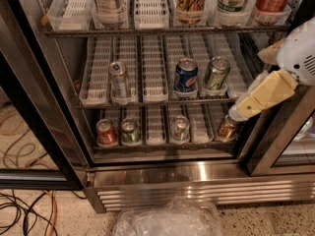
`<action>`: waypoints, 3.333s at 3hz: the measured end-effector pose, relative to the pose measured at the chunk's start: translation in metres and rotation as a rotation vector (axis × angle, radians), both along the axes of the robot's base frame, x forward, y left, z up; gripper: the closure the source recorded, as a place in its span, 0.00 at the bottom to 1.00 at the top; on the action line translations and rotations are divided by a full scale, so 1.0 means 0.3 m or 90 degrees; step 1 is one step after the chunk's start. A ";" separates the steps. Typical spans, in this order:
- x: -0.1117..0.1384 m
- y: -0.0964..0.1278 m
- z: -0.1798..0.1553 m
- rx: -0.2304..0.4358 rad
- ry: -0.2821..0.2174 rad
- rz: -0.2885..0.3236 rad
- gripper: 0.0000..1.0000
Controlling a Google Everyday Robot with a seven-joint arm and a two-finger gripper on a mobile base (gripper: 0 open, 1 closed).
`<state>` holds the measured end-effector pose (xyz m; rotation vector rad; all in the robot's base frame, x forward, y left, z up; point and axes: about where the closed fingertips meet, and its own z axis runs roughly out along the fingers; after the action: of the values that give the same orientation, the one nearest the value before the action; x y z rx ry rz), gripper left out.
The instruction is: Pick orange can from top shelf of fridge
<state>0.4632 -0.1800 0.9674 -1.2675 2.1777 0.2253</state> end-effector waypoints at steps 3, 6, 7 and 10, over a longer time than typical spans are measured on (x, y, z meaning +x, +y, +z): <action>0.091 0.131 0.145 0.170 -0.084 -0.051 0.00; 0.177 0.366 0.213 0.267 -0.197 -0.125 0.00; 0.194 0.435 0.254 0.300 -0.247 -0.175 0.00; 0.183 0.472 0.437 0.371 -0.429 -0.275 0.00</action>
Offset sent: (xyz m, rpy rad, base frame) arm 0.0397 0.0537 0.0672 0.3955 -0.1507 -0.1802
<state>0.5182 -0.0382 1.0986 -0.4345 1.5713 0.1963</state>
